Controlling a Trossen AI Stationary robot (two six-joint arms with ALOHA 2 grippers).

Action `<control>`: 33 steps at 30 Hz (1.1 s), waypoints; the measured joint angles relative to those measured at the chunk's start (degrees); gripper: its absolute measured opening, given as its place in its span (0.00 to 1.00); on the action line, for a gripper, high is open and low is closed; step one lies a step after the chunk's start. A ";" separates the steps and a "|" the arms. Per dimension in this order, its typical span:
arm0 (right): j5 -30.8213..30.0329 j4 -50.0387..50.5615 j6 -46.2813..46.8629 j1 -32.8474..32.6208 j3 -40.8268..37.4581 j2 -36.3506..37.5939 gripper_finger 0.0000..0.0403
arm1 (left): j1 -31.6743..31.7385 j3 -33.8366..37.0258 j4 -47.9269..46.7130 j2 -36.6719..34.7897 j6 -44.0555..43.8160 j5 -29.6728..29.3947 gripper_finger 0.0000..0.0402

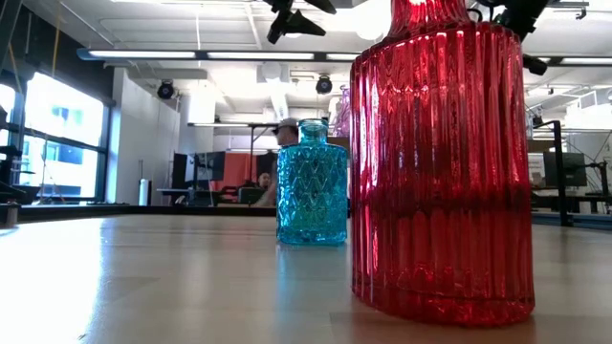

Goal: Sort vases onto shelf
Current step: Adjust the vases on the shelf

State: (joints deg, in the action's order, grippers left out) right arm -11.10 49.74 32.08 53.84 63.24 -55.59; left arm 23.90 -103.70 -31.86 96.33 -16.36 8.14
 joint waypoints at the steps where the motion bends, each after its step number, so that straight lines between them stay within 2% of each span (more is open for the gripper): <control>1: 0.00 -0.60 0.43 0.00 0.00 0.00 0.00 | 0.00 0.00 0.01 0.00 -0.03 0.00 0.53; 7: -0.95 -7.38 1.50 -0.93 0.02 0.00 0.00 | 0.00 0.00 0.00 0.00 -0.07 0.02 0.53; 14: -1.51 -7.82 3.43 -1.54 0.02 -1.72 0.00 | 0.00 0.00 0.02 0.00 -0.05 0.02 0.53; 25: -11.21 -8.00 8.51 -6.69 0.02 -3.63 0.00 | 0.00 0.00 0.00 0.00 -0.03 0.02 0.53; 33: -15.30 -9.09 14.87 -10.99 0.02 -3.72 0.00 | 0.00 0.00 0.00 0.00 0.46 0.04 0.53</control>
State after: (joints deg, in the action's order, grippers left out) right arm -26.40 40.66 46.95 42.85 63.26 -59.31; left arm 23.90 -103.70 -31.85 96.33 -15.90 8.19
